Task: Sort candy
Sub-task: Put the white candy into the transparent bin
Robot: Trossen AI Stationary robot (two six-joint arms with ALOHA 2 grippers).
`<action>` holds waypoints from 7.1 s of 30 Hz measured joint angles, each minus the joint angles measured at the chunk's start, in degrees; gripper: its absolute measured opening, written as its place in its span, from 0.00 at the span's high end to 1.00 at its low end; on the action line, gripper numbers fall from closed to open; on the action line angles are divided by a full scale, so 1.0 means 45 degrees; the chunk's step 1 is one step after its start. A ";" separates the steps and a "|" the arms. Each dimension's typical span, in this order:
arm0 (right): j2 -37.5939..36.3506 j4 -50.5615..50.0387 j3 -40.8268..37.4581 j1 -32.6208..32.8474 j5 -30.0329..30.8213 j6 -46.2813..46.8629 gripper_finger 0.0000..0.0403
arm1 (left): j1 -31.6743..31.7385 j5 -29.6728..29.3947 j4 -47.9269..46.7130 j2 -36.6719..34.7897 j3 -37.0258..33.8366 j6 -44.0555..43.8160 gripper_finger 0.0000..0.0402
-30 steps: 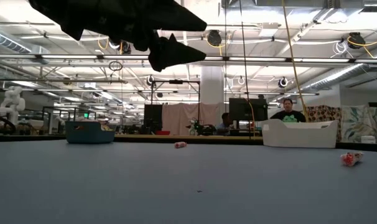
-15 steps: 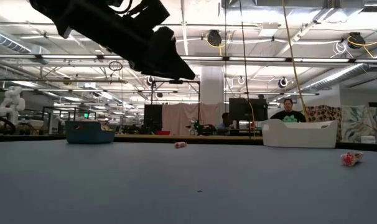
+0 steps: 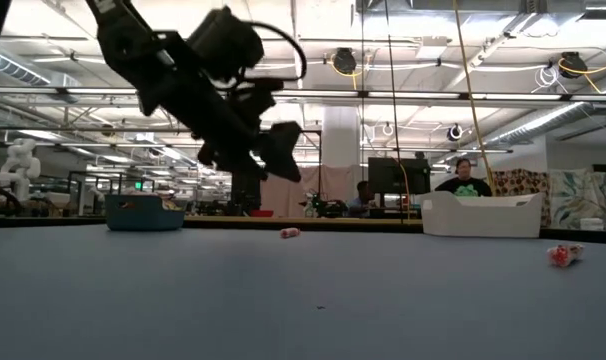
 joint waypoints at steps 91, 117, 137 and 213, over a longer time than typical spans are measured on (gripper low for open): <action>0.1579 0.1722 0.0005 -0.3971 -0.3895 -0.1392 0.65 | -0.0884 1.0215 0.2234 -0.3907 -0.0019 0.3874 0.87; 0.1700 0.2421 0.0005 -0.3903 -0.3743 -0.2450 0.65 | -0.1563 0.8968 0.3592 -0.4218 -0.0024 1.7640 0.87; 0.1705 0.2430 0.0005 -0.3903 -0.3749 -0.2351 0.65 | -0.1548 0.8432 0.3265 -0.4216 -0.0024 1.4738 0.87; 0.0636 0.8886 0.0855 -0.6391 -0.8661 -0.9762 0.33 | -0.4369 0.7198 0.0375 -0.4214 -0.0024 0.5099 0.84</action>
